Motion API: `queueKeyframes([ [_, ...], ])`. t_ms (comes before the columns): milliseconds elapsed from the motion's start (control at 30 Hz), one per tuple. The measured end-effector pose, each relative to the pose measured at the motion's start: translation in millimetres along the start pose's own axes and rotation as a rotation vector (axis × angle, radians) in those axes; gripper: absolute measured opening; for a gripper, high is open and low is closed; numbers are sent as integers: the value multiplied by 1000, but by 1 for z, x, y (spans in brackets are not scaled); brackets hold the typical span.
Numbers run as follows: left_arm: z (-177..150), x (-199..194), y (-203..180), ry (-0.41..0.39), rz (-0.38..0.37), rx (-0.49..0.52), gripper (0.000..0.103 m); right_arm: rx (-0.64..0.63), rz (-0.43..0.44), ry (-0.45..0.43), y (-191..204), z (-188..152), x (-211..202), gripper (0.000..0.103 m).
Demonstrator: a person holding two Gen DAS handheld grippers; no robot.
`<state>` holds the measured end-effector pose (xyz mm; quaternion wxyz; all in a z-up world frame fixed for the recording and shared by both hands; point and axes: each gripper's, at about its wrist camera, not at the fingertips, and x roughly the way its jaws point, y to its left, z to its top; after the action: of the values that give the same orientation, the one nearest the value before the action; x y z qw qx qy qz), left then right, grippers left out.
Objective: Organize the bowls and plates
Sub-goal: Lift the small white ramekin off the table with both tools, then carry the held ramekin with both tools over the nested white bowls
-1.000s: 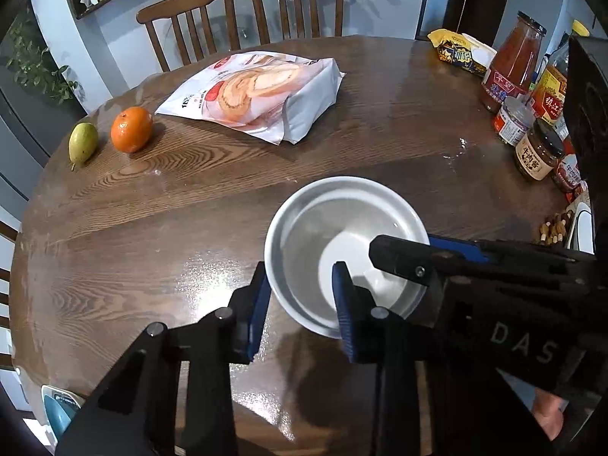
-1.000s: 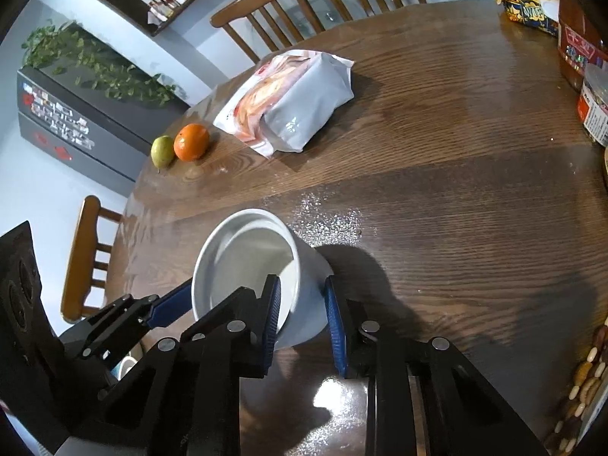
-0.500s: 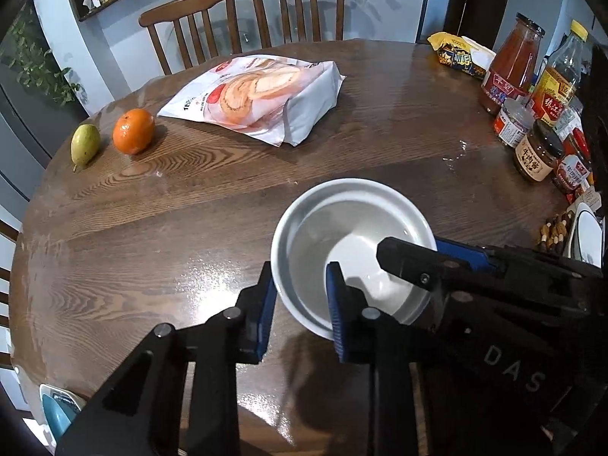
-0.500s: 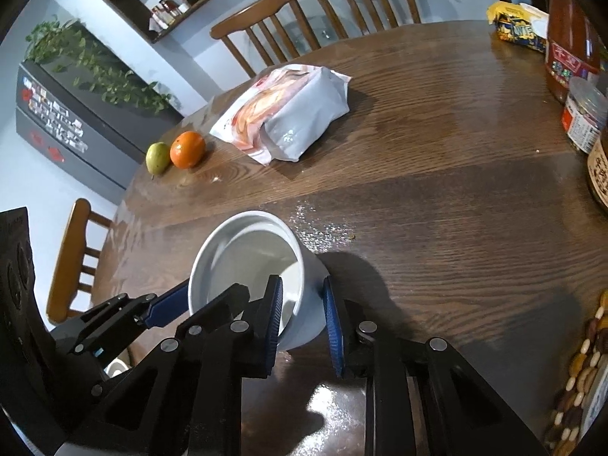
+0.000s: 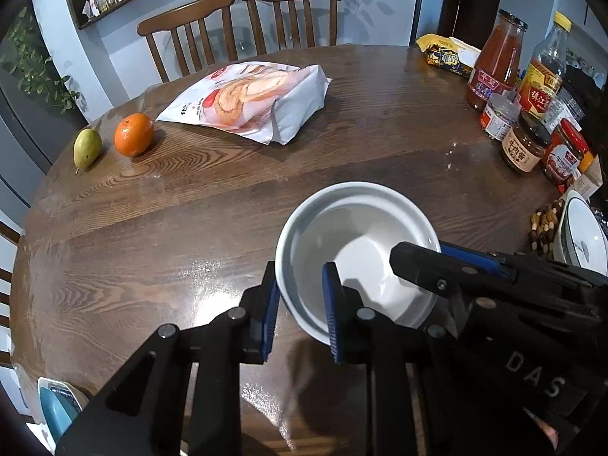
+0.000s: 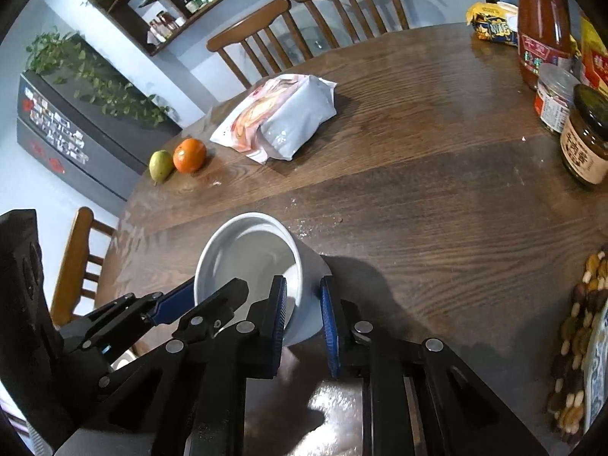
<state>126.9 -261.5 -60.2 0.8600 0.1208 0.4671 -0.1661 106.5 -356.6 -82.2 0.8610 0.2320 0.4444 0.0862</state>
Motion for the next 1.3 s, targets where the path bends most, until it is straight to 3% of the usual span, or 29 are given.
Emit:
queueKeyframes([
  [567, -23, -20, -12, -20, 5, 35, 20, 16, 1, -21, 2, -25, -19, 20],
  [1300, -40, -69, -16, -113, 8, 48, 20, -14, 14, -103, 24, -47, -65, 20],
])
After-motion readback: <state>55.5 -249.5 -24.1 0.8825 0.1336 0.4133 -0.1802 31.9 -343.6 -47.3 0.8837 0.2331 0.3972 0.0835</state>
